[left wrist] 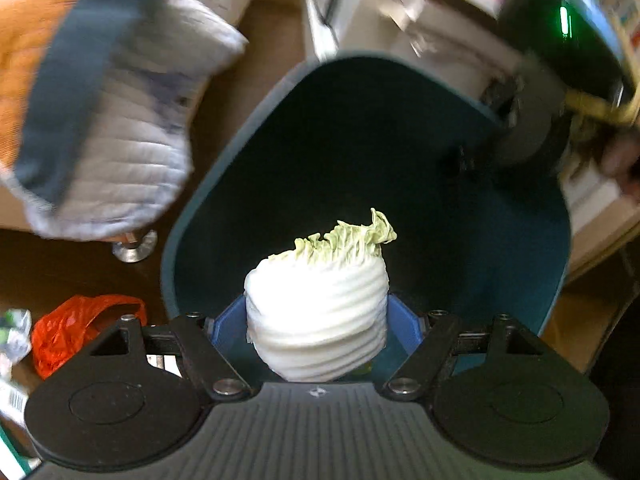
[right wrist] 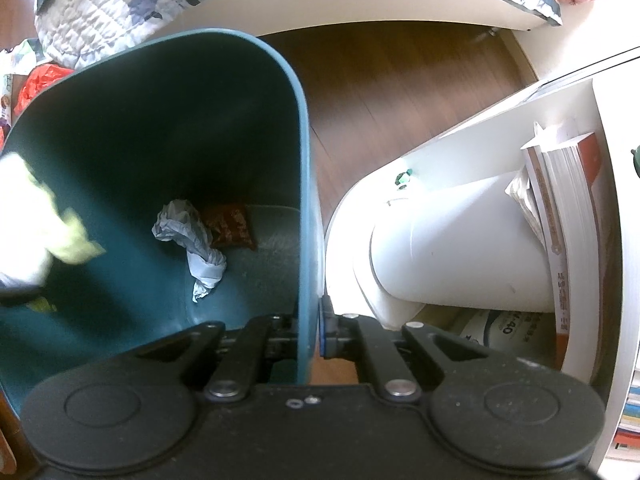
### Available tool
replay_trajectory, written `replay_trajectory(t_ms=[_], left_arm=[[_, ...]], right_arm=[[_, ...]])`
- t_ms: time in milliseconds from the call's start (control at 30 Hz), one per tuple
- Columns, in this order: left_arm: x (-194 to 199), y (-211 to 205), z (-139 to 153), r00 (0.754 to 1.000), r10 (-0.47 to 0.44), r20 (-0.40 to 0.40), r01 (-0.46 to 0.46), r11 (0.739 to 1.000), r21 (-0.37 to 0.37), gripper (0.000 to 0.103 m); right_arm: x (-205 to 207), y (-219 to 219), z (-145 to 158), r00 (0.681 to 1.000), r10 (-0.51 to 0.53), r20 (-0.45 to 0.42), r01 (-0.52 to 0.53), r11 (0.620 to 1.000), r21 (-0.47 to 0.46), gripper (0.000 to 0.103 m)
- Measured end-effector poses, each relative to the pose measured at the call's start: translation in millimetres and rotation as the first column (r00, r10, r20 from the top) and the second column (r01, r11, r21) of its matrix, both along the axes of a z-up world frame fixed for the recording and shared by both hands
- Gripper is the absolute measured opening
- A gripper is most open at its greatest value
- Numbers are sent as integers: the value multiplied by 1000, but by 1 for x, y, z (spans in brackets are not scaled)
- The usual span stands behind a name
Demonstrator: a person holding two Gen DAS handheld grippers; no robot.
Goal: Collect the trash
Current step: 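Lift the white cabbage piece and carry it over the wastebasket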
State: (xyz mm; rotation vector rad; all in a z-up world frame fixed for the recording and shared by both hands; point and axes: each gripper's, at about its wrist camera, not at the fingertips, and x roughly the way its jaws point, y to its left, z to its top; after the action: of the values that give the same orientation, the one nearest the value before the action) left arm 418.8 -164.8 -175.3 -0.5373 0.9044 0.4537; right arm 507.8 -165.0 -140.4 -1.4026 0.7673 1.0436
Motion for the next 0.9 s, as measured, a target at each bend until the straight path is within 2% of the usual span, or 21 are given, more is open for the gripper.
replay_trajectory(t_ms=[167,300,467,567,667,900], left_arm=[[34,-7,-18,997,-20,-79,23,999,38,76],[51,-7,-33,990,-44,-136,47,999,15,77],[66,-5,-48,980,-105,-167,101,994,-29,80],[69,-10,-52,973,-134,-188,134,991,-11,81],[71,-18,-51,971,-150,-187,154,988,7,81],[60,-14,-41,987,-89,-135,91,996,6,81]], right_arm=[[1,0,2,1000,8,-8,-8,1000,0,4],[1,-2,2,1000,11,-12,-11,1000,-1,4],[2,-1,4,1000,10,-19,-10,1000,-2,5],[3,-1,5,1000,10,-23,-10,1000,-1,5],[5,0,5,1000,6,-26,-6,1000,0,5],[8,1,6,999,-9,-33,9,1000,4,5]])
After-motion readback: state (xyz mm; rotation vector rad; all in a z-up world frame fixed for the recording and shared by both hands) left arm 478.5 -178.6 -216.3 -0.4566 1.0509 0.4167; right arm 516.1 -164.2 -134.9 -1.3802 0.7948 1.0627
